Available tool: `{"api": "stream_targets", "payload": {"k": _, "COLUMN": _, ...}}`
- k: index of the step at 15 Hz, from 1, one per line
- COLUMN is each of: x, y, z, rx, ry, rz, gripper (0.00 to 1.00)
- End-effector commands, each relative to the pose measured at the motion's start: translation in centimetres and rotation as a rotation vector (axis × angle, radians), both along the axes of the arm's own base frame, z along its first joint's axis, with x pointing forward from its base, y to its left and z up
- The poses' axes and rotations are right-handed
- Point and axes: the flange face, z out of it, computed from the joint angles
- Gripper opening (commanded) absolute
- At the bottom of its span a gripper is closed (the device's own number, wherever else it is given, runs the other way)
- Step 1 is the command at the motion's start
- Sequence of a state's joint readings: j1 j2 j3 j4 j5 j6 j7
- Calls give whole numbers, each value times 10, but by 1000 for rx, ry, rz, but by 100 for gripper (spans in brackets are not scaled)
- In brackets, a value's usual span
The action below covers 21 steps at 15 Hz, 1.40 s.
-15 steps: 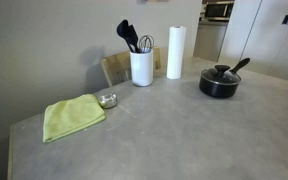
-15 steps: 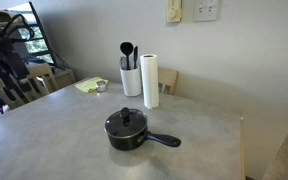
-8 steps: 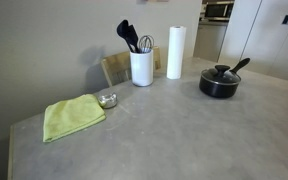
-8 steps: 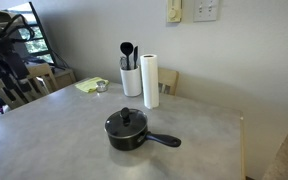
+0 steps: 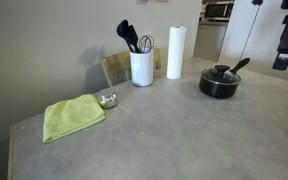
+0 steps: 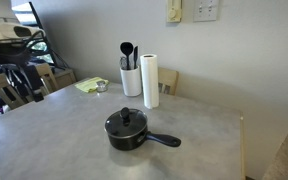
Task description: Take the lid on the pot and put it on the table
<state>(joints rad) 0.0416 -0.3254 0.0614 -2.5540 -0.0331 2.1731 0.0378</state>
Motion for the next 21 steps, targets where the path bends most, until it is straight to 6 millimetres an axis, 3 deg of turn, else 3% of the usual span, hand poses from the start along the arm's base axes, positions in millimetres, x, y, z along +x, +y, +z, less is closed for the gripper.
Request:
{"api": "stream_targets", "payload": {"k": 1, "x": 52, "y": -9, "z": -40, "rx": 1, "ry": 27, "rz": -8, "gripper": 100}}
{"api": "stream_targets", "payload": {"k": 2, "x": 66, "y": -10, "z": -49, "rx": 7, "ry": 27, "rz": -16, "gripper": 100}}
{"api": "stream_targets", "payload": {"k": 3, "x": 32, "y": -4, "z": -27, "rx": 10, "ry": 10, "rz": -11, "gripper": 100}}
{"api": "stream_targets", "payload": {"k": 5, "x": 42, "y": -3, "z": -39, "rx": 11, "ry": 29, "rz": -12, "gripper": 100}}
{"api": "stream_targets", "payload": {"k": 10, "x": 38, "y": -2, "z": -27, "rx": 11, "ry": 6, "rz": -9, "gripper": 100}}
{"api": "stream_targets", "payload": {"k": 12, "x": 40, "y": -4, "z": -35, "rx": 5, "ry": -31, "rz": 23, "gripper": 100}}
{"api": "stream_targets", "payload": {"k": 15, "x": 62, "y": -21, "z": -22, "rx": -7, "ry": -95, "rz": 122, "gripper": 100}}
{"api": "stream_targets", "payload": {"k": 19, "x": 106, "y": -67, "z": -10, "rx": -7, "ry": -90, "rz": 355, "gripper": 100}}
{"api": "stream_targets", "payload": {"k": 21, "x": 130, "y": -92, "z": -15, "rx": 6, "ry": -70, "rz": 453, "gripper": 100}}
